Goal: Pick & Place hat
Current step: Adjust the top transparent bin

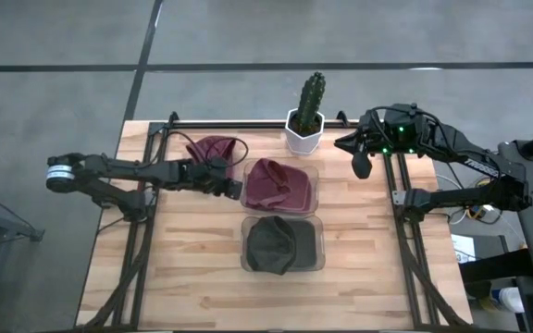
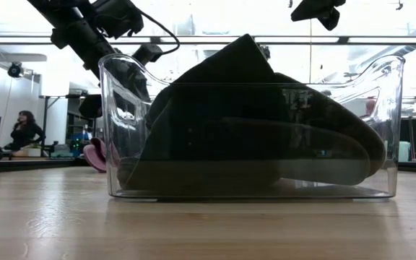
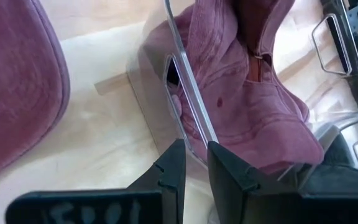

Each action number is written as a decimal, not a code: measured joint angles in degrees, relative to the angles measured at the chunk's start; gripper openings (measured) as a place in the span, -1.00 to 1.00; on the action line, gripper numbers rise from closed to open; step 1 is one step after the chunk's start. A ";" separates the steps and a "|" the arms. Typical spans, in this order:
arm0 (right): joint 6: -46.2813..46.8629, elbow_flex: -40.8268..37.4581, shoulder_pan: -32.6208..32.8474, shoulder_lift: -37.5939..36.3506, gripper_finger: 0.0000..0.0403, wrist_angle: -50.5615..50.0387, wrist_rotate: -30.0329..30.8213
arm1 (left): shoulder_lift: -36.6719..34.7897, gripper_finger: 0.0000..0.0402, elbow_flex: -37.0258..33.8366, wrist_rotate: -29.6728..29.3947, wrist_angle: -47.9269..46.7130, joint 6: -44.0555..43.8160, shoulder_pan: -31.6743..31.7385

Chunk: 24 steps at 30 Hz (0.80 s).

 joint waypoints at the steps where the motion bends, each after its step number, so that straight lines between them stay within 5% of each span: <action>1: 0.00 0.00 0.00 0.00 -0.81 0.00 0.00 | 0.00 -0.70 0.00 0.14 0.00 -0.02 -0.11; 13: 0.39 0.00 0.00 0.00 -0.81 -0.08 0.03 | 0.00 -0.70 0.06 0.69 1.46 -1.19 -2.68; 20: 12.56 -1.68 0.16 1.51 -0.81 -14.37 0.16 | -1.17 -0.70 0.09 0.56 -1.65 -1.73 -2.64; 24: 18.55 -6.56 2.02 2.67 -0.81 -13.68 0.13 | -1.52 -0.70 0.09 0.56 -1.71 -1.71 -2.64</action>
